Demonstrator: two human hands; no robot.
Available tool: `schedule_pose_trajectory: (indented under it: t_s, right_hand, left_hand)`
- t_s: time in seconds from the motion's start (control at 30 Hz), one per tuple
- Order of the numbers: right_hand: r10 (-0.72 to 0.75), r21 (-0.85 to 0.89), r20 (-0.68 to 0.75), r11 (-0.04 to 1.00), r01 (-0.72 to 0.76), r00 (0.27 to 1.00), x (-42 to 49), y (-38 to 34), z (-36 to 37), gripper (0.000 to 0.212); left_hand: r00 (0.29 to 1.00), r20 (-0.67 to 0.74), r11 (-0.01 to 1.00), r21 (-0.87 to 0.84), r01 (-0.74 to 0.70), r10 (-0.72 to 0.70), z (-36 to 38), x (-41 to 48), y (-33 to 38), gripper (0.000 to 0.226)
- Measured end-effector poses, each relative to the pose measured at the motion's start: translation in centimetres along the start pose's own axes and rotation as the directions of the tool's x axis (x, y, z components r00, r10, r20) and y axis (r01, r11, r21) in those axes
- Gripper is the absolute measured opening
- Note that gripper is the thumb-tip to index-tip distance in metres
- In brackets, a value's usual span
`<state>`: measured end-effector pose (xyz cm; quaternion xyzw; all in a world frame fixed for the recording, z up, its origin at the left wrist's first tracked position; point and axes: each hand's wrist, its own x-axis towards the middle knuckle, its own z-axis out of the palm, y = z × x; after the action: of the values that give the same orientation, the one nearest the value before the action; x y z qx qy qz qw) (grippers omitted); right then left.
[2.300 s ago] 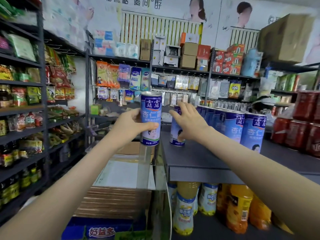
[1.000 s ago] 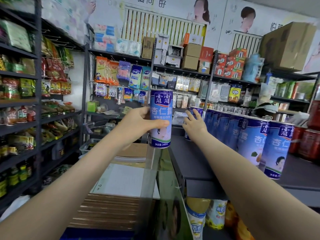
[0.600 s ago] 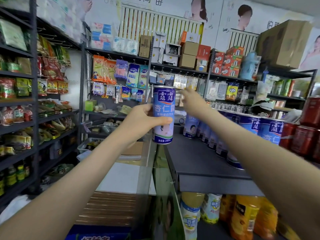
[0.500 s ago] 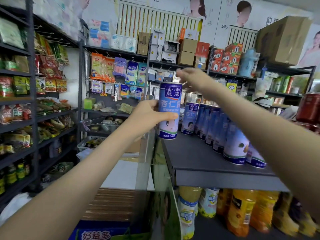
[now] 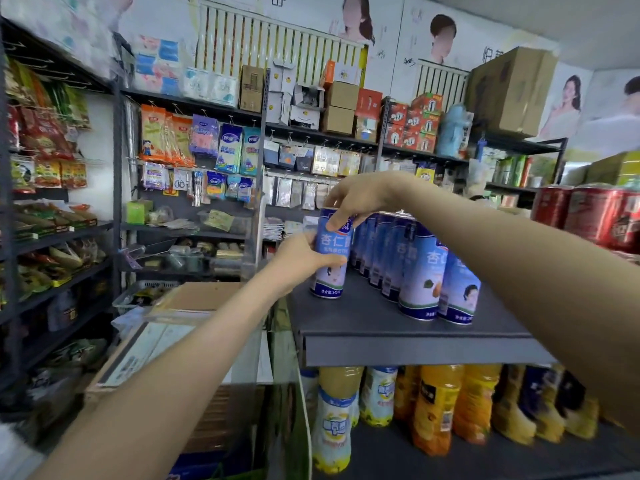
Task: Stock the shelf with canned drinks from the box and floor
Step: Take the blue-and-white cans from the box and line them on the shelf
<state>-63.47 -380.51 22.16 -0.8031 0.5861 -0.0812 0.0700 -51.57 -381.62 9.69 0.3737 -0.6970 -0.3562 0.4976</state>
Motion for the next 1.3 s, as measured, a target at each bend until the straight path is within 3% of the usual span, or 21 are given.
schedule_pose_trajectory:
  t_s: [0.07, 0.17, 0.27, 0.4, 0.6, 0.97, 1.07, 1.3]
  right_hand:
    - [-0.041, -0.183, -0.1, 0.983, 0.022, 0.994, 0.3, -0.1, 0.5, 0.061]
    - [-0.16, -0.365, -0.232, 0.929, 0.066, 0.96, 0.5, 0.0, 1.6, 0.06]
    - [-0.228, -0.44, -0.259, 0.893, 0.095, 0.939, 0.9, 0.3, 2.6, 0.054]
    - [-0.189, -0.476, -0.278, 0.879, 0.036, 0.942, 2.0, 1.5, 2.6, 0.042]
    - [-0.095, -0.478, -0.363, 0.873, -0.098, 0.927, 4.5, 3.8, 3.7, 0.019]
    - [-0.037, -0.445, -0.391, 0.882, -0.154, 0.92, 5.8, 4.6, 4.1, 0.029]
    - [-0.007, -0.422, -0.352, 0.894, -0.152, 0.936, 5.4, 4.8, 4.3, 0.043]
    - [-0.18, -0.371, -0.453, 0.929, 0.0, 0.873, 1.4, 1.2, 5.7, 0.047]
  left_hand:
    - [1.0, -0.014, 1.0, 0.024, 0.013, -0.013, 0.1, 0.5, -0.5, 0.033]
    - [0.999, -0.014, 0.979, 0.202, 0.037, -0.035, 0.0, 1.1, -0.8, 0.049]
    - [0.998, -0.002, 0.946, 0.32, 0.061, -0.064, -0.2, 1.1, -1.0, 0.067]
    - [0.996, -0.035, 0.923, 0.375, 0.088, -0.08, -0.4, 0.7, -1.7, 0.087]
    - [0.999, 0.009, 0.932, 0.36, 0.037, -0.043, 0.4, 0.4, -1.9, 0.079]
    - [0.999, 0.005, 0.891, 0.453, 0.038, -0.045, 0.7, 0.3, -2.4, 0.068]
    - [0.999, -0.005, 0.886, 0.461, 0.046, -0.049, 0.7, -0.1, -1.9, 0.065]
    - [0.996, -0.082, 0.918, 0.395, 0.016, 0.018, 0.7, -3.1, 0.8, 0.046]
